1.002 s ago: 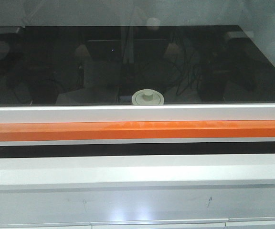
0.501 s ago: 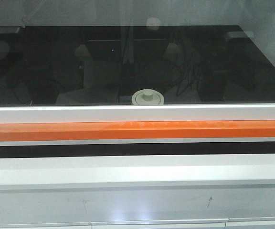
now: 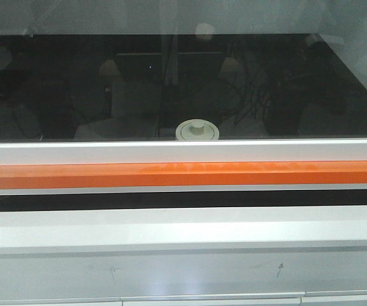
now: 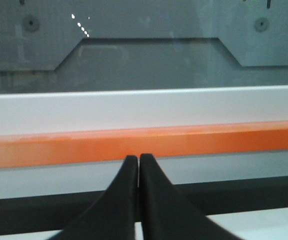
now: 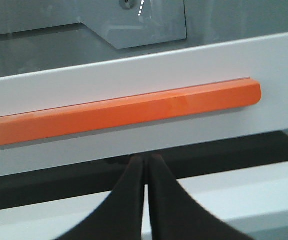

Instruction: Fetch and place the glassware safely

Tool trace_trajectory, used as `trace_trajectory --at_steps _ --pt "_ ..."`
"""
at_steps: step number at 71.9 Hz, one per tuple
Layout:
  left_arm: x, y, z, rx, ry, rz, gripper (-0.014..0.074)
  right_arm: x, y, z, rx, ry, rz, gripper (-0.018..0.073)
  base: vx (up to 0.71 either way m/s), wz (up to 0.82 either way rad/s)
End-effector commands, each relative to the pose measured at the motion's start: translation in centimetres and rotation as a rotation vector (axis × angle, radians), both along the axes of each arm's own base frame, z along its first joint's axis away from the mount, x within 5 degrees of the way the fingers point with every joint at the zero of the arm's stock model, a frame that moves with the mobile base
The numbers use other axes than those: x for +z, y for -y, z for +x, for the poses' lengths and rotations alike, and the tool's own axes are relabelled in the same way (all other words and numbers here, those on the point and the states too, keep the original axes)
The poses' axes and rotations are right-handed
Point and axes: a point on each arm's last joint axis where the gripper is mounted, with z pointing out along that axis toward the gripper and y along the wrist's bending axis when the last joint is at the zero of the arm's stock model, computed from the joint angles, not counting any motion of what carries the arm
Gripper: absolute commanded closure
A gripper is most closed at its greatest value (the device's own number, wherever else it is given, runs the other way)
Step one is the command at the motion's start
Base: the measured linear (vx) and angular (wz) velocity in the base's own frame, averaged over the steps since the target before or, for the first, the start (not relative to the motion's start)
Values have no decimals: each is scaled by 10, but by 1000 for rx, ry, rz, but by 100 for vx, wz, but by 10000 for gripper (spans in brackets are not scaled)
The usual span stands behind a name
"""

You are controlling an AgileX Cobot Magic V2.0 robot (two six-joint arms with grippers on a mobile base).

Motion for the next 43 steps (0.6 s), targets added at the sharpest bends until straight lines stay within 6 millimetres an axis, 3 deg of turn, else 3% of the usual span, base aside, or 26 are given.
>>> trace_trajectory --at_steps 1,10,25,34,43 --pt "6 1 -1 -14 71 -33 603 0 0 -1 2 35 55 567 0 0" --pt "20 1 3 -16 51 -51 603 20 0 -4 1 94 19 567 0 0" --pt "66 2 20 -16 29 -47 603 80 0 -6 -14 171 -112 567 0 0" --pt "85 4 36 -15 -1 -43 603 109 1 10 -22 115 -224 567 0 0" --pt "97 5 43 -21 45 -30 603 117 2 32 -6 24 -162 567 0 0"
